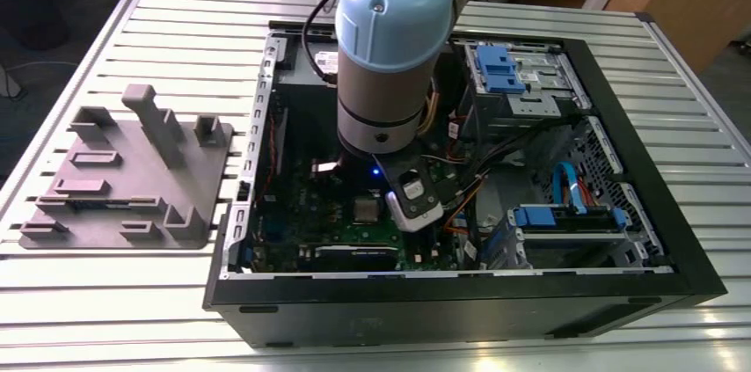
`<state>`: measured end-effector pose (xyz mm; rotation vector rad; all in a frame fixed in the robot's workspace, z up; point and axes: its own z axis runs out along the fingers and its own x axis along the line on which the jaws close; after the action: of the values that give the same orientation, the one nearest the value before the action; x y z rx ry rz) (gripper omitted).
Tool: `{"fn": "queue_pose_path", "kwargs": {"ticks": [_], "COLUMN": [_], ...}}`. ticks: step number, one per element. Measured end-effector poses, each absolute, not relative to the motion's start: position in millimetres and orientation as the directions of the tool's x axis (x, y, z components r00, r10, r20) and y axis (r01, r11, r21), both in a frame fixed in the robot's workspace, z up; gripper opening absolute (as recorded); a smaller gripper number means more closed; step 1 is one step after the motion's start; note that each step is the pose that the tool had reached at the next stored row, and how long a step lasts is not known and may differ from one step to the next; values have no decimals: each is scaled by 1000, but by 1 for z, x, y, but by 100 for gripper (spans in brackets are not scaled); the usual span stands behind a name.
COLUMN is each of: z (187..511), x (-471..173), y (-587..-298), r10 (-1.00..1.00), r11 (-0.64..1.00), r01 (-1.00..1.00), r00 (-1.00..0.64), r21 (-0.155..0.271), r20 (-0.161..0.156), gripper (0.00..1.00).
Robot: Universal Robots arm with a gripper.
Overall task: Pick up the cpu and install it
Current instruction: 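Place the cpu into insertion slot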
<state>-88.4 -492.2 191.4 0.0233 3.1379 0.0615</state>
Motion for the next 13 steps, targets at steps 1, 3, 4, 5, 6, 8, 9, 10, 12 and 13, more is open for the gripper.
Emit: {"fn": "queue_pose_path", "kwargs": {"ticks": [1,3,4,5,6,8,9,10,12,13], "z": [192,192,192,192,192,192,192,192,192,192], "x": [-88,-88,-88,-88,-88,-88,-88,-88,-88,-88], "y": [-492,-492,-492,-492,-492,-492,-492,-492,-492,-492], "r10": [15,15,15,15,15,15,15,15,15,15], "r11": [999,999,999,999,999,999,999,999,999,999], "r01": [15,15,15,15,15,15,15,15,15,15], "r00": [-1000,-1000,-1000,-1000,-1000,-1000,-1000,-1000,-1000,-1000], "r21": [39,39,39,39,39,39,39,39,39,39], "r20": [-3,-3,-3,-3,-3,-3,-3,-3,-3,-3], "gripper": [54,54,53,53,53,46,46,46,46,46]}}
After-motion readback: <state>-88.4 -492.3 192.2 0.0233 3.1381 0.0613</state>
